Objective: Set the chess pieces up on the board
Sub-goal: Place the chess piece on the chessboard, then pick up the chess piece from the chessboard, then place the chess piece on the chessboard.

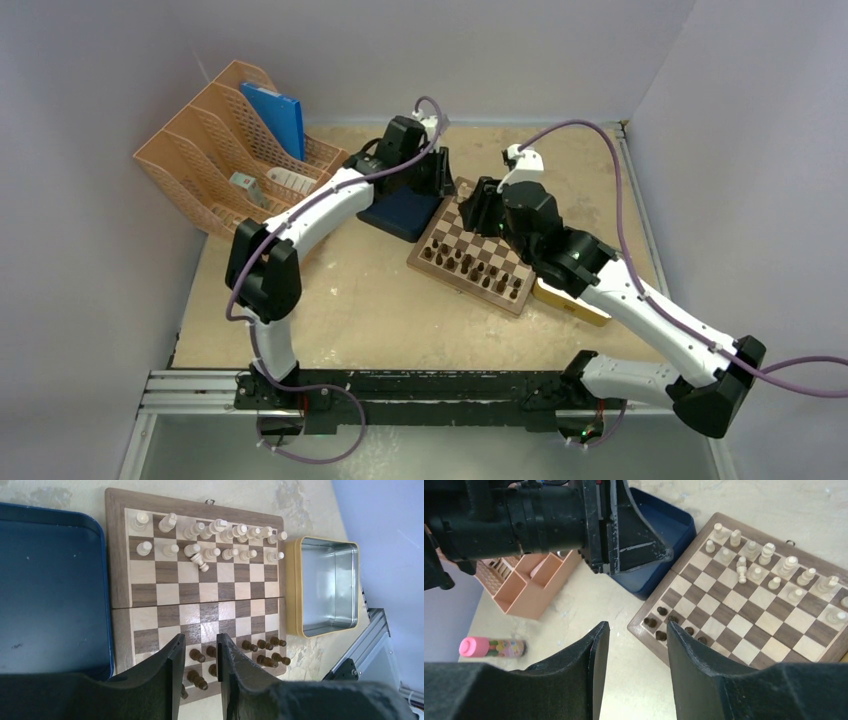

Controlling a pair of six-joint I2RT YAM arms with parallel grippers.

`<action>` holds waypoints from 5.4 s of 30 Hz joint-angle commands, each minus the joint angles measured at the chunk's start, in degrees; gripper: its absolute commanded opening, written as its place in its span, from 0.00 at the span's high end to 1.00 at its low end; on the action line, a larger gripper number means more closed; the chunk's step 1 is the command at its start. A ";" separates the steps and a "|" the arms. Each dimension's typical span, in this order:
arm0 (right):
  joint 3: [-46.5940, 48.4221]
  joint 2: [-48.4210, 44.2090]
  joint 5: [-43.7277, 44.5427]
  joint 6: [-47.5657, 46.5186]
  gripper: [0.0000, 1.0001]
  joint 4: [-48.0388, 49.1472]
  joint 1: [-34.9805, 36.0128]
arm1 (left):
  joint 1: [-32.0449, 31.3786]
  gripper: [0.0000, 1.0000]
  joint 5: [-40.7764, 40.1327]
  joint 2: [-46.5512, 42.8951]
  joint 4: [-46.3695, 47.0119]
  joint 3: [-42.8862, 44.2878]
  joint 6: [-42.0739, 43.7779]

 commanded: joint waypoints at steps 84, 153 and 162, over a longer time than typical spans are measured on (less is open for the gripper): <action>0.63 42.41 6.77 -3.17 0.73 17.97 -15.81 | 12.18 0.45 8.56 -29.29 -11.71 -17.38 2.90; 4.42 17.12 -71.72 -32.43 0.86 2.55 -12.03 | 6.54 0.51 47.21 -33.30 -1.09 -29.77 88.58; 5.82 17.63 -70.78 -32.21 0.86 2.28 -11.94 | 4.86 0.54 44.40 -31.53 -4.93 -28.23 92.18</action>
